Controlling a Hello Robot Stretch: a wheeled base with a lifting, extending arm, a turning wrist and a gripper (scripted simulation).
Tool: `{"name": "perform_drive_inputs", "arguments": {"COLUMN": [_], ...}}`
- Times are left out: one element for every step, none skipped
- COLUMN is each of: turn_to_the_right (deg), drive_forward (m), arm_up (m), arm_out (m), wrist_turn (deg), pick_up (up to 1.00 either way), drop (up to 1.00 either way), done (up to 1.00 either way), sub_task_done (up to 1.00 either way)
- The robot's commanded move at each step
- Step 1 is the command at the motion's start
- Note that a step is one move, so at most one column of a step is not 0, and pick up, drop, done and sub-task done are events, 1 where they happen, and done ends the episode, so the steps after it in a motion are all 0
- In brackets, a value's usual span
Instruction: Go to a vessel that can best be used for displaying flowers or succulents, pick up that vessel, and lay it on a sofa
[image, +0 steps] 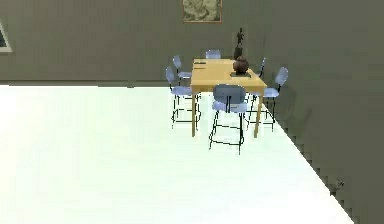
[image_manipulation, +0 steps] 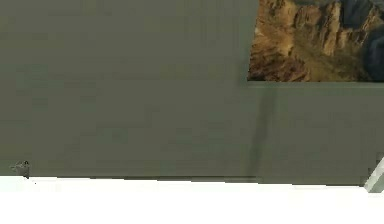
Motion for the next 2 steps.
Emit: {"name": "perform_drive_inputs", "arguments": {"turn_to_the_right": [9.0, 0.0], "drive_forward": [0.0, 1.0], "arm_up": [0.0, 0.0], "arm_out": [0.0, 0.0], "wrist_turn": [0.0, 0.0], "pick_up": [0.0, 0.0], "drop": [0.0, 0.0], "done": [0.0, 0.0], "sub_task_done": [0.0, 0.0]}}
